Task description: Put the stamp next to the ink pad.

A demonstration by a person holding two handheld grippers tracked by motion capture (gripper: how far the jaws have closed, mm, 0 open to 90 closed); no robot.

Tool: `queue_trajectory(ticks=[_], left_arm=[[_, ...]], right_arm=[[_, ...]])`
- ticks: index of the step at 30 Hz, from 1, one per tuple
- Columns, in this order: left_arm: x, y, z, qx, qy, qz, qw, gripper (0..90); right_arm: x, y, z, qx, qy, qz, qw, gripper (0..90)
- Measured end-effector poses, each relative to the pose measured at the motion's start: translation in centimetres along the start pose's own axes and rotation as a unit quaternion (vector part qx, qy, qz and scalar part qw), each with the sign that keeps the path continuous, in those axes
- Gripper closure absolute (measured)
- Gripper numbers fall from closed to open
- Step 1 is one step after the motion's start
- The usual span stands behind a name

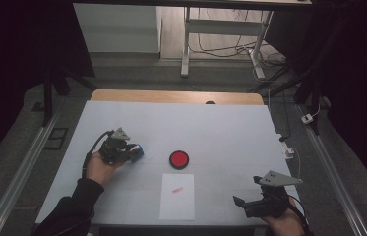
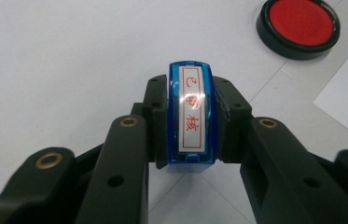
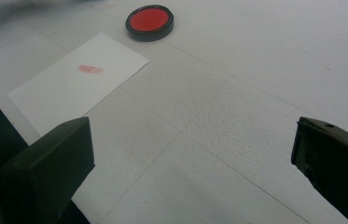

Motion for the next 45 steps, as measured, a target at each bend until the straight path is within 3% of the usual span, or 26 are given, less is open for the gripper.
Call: queue_trajectory(ticks=[9, 13, 21, 26, 32, 38, 45], left_arm=[[0.4, -0.5, 0.2, -0.017, -0.012, -0.005, 0.9998, 69.3], [0.2, -0.5, 0.2, -0.019, -0.001, -0.003, 0.9998, 68.1], [-0.3, 0.1, -0.1, -0.011, 0.033, 0.022, 0.9991, 46.1], [-0.1, 0.8, -0.3, -0.008, 0.035, 0.032, 0.9988, 34.0], [0.1, 1.8, -0.2, 0.005, 0.051, 0.045, 0.9977, 18.7], [0.3, 3.1, 0.3, 0.012, 0.059, 0.052, 0.9968, 10.2], [0.9, 4.7, 0.6, 0.031, 0.067, 0.056, 0.9957, 6.6]], right_arm=[[0.0, 0.0, 0.0, -0.001, 0.0, -0.001, 1.0, 0.0], [0.0, 0.0, 0.0, 0.001, -0.001, -0.003, 1.0, 0.0], [0.0, 0.0, 0.0, 0.0, -0.003, -0.003, 1.0, 0.0], [0.1, -0.1, 0.0, -0.002, -0.004, -0.005, 1.0, 0.0], [0.0, -0.1, -0.1, -0.006, -0.003, -0.005, 1.0, 0.0], [0.0, -0.2, -0.1, -0.007, -0.003, -0.007, 0.9999, 0.0], [0.0, -0.3, -0.1, -0.008, -0.001, -0.009, 0.9999, 0.0]])
Point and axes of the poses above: each handheld gripper's, and its own axes: y roughly backward along the jaws, z roughly out of its underside, x roughly to its right, the point moved 1 cm from there along -y, roughly forward along the jaws, and after that the axes turned 12 degrees about -z, right-handed, at the moved point
